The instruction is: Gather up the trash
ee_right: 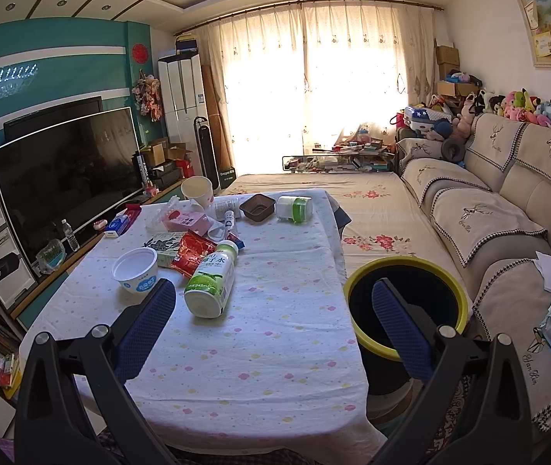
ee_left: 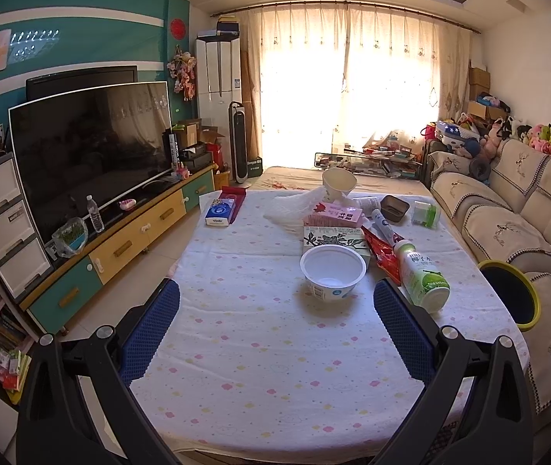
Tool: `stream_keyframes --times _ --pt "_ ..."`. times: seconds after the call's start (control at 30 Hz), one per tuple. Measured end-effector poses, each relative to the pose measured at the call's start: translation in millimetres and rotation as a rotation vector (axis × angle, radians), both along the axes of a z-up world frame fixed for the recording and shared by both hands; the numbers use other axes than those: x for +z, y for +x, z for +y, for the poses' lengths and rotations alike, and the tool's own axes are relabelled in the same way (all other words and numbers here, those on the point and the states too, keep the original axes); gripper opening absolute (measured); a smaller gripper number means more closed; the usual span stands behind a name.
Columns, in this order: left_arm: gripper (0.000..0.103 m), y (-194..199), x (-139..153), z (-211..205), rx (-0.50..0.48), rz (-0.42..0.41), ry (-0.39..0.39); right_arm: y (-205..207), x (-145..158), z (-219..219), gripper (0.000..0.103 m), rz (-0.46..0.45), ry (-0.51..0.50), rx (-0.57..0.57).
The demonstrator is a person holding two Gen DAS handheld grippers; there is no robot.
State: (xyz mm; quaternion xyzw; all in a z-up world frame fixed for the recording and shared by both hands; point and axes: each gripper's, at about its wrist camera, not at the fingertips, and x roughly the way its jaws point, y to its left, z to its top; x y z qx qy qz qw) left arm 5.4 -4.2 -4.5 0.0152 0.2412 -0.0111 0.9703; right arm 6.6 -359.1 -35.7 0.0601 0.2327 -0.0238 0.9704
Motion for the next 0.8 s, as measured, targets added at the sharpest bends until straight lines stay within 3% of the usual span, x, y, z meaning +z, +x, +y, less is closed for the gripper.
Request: stream_keyframes --times 0.8 --pt "0.099 2.6 -2.0 -4.5 -0.012 0.010 0.009 3.0 -5.8 -1.7 0.097 0.012 0.011 -0.002"
